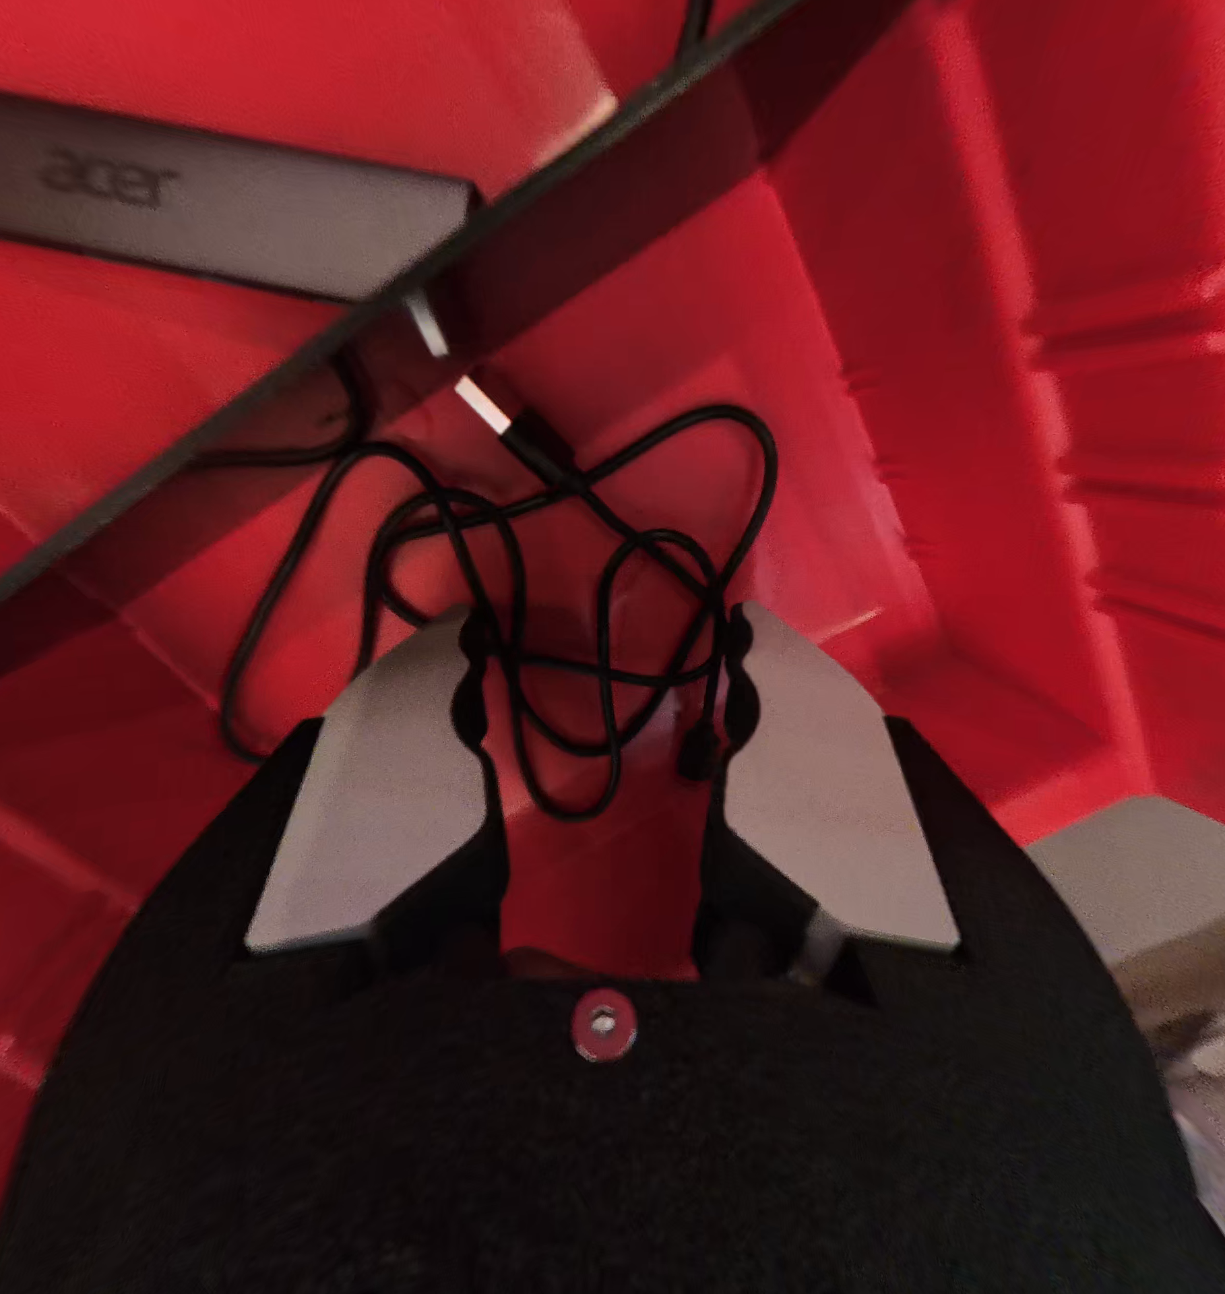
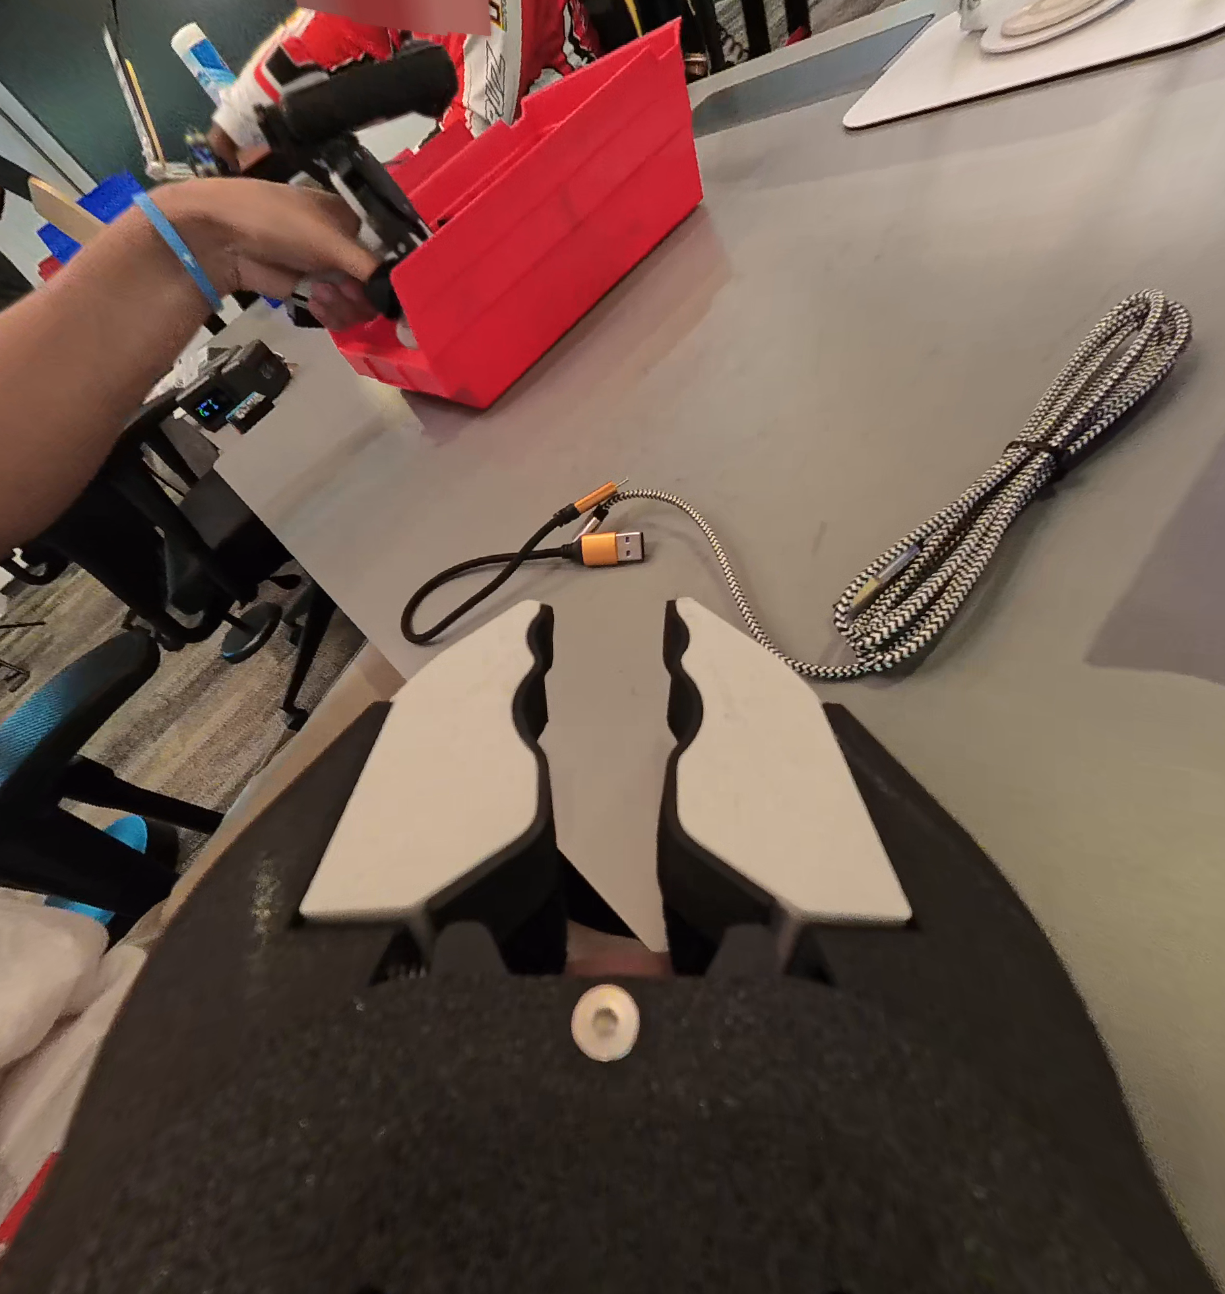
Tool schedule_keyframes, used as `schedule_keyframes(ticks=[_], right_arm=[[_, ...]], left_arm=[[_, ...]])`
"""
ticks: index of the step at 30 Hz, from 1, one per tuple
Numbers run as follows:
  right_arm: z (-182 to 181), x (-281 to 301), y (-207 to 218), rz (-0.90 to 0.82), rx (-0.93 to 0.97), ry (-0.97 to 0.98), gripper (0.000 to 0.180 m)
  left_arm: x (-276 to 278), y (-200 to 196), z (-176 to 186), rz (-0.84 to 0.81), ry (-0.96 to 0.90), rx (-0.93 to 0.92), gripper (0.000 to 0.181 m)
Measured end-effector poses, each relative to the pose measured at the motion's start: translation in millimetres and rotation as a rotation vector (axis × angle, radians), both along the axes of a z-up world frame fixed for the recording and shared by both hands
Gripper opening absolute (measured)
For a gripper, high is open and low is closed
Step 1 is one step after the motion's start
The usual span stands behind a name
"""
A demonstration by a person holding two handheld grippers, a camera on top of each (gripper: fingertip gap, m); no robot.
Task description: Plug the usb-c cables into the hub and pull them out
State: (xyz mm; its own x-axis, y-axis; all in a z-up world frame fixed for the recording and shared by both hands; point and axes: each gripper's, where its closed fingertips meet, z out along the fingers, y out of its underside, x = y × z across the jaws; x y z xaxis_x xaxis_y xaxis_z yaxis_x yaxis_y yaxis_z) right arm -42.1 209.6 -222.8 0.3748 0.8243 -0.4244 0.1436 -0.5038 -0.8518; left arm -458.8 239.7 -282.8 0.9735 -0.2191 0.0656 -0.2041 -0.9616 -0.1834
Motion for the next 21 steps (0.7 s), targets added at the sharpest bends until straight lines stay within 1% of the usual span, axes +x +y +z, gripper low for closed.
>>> schedule_keyframes(ticks=[1,4,6,7,10,12,14,15,18,19,21], right_arm=[[0,0,0,0.003,-0.004,0.004,0.029],[0,-1,-2,0.012,-0.009,0.006,0.030],[1,-2,-3,0.017,-0.008,0.008,0.030],[1,-3,-4,0.019,-0.008,0.008,0.030],[1,-3,-4,0.021,-0.009,0.008,0.030],[1,-3,-4,0.020,-0.009,0.012,0.029],[2,-2,-4,0.017,-0.011,0.015,0.029],[2,-2,-4,0.015,-0.012,0.017,0.029],[2,-3,-4,0.018,-0.020,0.019,0.029],[2,-3,-4,0.019,-0.022,0.020,0.029],[2,-4,-5,0.022,-0.022,0.022,0.029]], left_arm=[[-3,0,-1,0.007,0.023,-0.011,0.064],[-5,-1,-2,-0.030,0.073,-0.016,0.032],[-1,-3,-1,-0.046,0.058,0.003,0.010],[-2,-3,0,-0.051,0.070,0.028,0.009],[-16,-9,16,-0.077,0.196,0.117,0.006],[-20,-12,44,-0.082,0.276,0.230,0.005],[-19,-15,84,-0.071,0.345,0.366,0.005],[-11,-16,108,-0.093,0.366,0.451,0.005],[25,-18,181,-0.152,0.405,0.684,0.005],[43,-18,204,-0.183,0.405,0.760,0.005],[90,-16,240,-0.289,0.366,0.883,0.005]])
